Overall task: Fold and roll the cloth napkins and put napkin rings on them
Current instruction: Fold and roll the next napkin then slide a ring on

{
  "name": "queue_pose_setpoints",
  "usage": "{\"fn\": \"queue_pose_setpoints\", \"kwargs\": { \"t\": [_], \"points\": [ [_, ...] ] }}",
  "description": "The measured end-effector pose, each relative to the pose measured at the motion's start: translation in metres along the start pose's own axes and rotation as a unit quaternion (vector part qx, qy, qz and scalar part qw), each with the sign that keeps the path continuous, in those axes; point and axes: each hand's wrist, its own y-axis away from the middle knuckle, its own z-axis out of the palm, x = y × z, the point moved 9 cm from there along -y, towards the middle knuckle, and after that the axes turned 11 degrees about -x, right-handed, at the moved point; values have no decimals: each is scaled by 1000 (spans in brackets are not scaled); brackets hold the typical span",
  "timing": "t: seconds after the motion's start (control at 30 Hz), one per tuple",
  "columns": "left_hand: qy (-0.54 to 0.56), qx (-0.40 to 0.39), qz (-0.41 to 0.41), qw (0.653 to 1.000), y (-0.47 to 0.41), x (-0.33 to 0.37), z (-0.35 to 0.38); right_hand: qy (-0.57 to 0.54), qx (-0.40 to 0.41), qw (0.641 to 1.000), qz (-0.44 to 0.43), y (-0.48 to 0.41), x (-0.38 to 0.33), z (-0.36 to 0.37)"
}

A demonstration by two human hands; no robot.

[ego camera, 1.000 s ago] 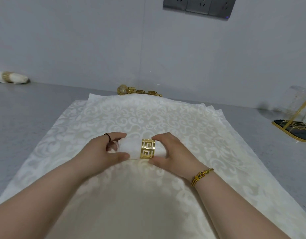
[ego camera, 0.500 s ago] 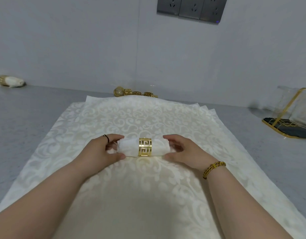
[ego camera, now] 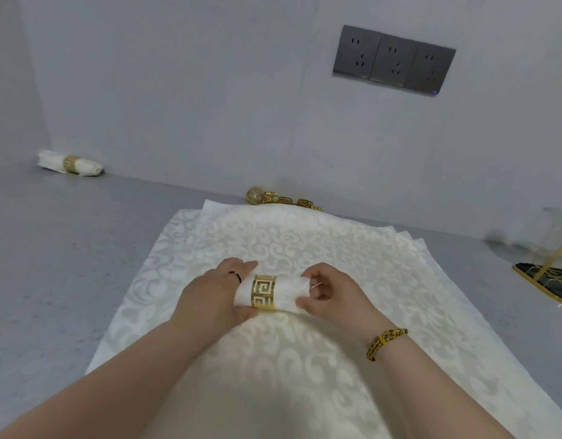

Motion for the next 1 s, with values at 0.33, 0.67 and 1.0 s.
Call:
{"fn": "queue_pose_setpoints", "kwargs": {
  "t": [0.33,0.67,1.0],
  "points": [
    [-131,110,7,985,13,-84,-87,254,-29,959,-121,-70,-97,75],
    [-52,81,-204,974,36,-293,-120,326,-108,929,-138,-219,-149,246],
    [-59,42,-275,959,46,-423,-134,366,-80,922,-98,-367,-183,313]
  ]
}}
